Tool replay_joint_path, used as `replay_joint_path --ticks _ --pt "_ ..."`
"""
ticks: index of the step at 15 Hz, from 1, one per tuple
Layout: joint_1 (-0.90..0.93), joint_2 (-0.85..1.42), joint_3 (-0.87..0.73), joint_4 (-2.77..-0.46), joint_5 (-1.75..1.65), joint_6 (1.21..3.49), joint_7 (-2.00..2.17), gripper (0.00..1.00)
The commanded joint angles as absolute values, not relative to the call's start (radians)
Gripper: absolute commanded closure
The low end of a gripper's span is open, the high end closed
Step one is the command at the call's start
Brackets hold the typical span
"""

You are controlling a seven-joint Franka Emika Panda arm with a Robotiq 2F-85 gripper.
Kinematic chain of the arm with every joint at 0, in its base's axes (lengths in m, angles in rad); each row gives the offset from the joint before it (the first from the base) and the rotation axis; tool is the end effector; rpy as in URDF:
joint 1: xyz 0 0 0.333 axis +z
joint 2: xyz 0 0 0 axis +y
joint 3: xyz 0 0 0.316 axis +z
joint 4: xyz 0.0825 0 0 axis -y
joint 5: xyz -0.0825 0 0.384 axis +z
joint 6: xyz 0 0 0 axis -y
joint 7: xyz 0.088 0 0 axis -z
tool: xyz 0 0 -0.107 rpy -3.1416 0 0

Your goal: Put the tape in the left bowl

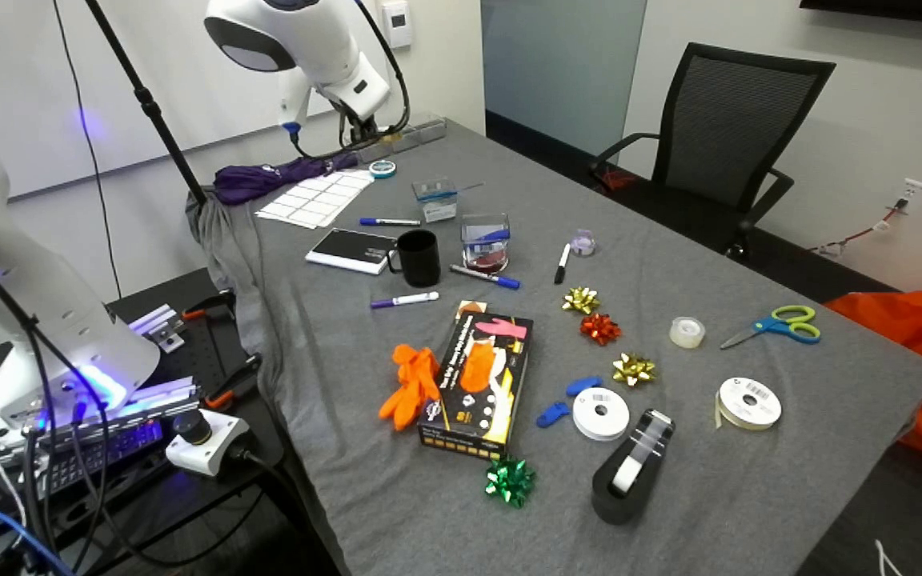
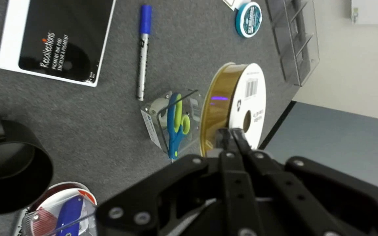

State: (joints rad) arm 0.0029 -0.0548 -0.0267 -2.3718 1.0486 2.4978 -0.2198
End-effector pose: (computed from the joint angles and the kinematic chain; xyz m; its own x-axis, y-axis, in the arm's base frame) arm 0.5065 -0.0174 0.3612 0.8090 -0.5872 0.0261 -0.4341 -0.6269 -0.6470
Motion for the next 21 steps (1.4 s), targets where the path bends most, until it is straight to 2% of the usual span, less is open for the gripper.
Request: replay_joint_path --ticks 1,9,21 --pt "0.023 0.073 0.005 -2.266 1.104 2.613 -0.160 1.00" --pt "0.057 0.317 0.033 -2.182 1.203 2.831 -0.171 1.00" --pt "0.085 0.460 0.068 -2.017 1.237 2.876 -0.122 1.00"
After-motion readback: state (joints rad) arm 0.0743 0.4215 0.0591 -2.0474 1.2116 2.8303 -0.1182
